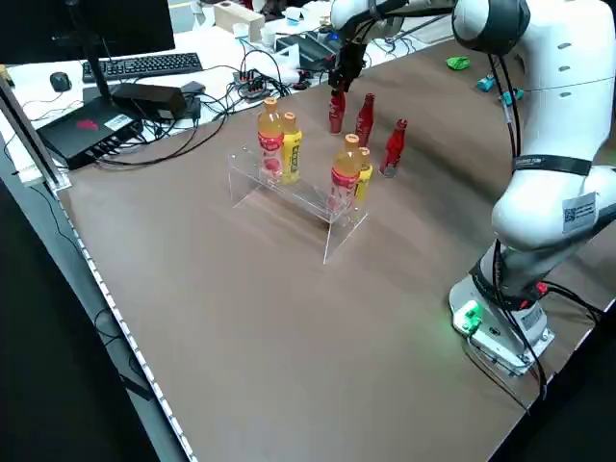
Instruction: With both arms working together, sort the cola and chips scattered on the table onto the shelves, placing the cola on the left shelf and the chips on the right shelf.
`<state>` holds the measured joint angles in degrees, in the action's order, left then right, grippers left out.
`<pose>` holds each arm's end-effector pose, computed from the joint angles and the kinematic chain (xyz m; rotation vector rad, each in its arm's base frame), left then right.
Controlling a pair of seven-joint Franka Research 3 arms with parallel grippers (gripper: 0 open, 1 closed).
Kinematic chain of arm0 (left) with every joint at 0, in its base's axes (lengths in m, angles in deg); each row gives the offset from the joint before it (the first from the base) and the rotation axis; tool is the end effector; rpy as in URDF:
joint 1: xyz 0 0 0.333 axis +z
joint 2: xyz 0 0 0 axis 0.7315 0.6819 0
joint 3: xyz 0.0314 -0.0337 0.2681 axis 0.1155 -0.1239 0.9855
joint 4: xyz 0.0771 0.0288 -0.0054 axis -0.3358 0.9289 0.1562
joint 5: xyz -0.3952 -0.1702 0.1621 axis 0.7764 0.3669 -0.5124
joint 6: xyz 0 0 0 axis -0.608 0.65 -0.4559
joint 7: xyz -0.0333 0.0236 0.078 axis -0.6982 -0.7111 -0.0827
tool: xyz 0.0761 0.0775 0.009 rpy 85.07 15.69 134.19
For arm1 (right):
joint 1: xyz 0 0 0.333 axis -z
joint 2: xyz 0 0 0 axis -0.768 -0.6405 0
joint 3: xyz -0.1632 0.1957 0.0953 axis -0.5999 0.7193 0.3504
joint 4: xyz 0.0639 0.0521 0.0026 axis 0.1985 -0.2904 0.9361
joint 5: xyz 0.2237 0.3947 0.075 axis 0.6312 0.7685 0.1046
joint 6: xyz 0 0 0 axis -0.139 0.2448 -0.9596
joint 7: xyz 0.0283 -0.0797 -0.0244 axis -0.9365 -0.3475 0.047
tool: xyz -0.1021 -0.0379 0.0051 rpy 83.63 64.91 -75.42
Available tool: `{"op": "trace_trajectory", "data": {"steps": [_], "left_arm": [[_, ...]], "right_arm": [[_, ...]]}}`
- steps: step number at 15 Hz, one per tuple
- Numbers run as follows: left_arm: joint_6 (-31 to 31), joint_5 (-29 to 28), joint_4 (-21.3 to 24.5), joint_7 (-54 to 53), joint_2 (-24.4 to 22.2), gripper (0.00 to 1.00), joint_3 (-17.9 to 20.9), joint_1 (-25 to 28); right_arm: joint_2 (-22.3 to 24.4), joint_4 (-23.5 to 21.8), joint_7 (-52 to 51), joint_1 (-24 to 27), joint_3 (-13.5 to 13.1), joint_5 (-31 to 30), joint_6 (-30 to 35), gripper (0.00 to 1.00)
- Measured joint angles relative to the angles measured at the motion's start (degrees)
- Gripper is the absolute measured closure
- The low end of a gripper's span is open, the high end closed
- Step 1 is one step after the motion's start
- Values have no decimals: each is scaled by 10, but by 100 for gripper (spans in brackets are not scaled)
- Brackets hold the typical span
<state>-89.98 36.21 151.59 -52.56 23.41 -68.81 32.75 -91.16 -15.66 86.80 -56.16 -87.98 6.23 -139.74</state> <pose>0.7203 -0.1998 0.2495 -3.1087 -0.1803 -0.2522 0.6919 0.0760 0.3190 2.9935 -0.8711 -0.1899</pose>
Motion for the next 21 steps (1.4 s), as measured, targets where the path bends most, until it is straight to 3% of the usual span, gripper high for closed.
{"op": "trace_trajectory", "data": {"steps": [3,4,6,7,9,13,15,21], "left_arm": [[2,0,-1,0,-1,53,0,-2],[2,0,-2,0,-1,54,0,-2],[2,0,-4,1,-1,56,0,-3],[2,0,-7,10,-1,56,0,-3],[2,0,-9,15,-1,56,0,-3],[2,0,-10,20,-1,57,2,-3],[1,-1,-10,21,-1,69,2,-3],[22,-15,-18,22,-15,68,6,6]], "right_arm": [[-50,14,138,0,0,1,-74,2],[-64,18,186,0,0,1,-102,7],[-90,21,279,0,0,1,-178,11],[-115,22,363,-1,1,1,-258,15],[-136,24,416,-4,1,1,-314,15],[-176,25,467,-6,-2,1,-408,15],[-196,26,470,-6,-14,1,-431,15],[-244,30,470,-6,-28,1,-492,12]]}}
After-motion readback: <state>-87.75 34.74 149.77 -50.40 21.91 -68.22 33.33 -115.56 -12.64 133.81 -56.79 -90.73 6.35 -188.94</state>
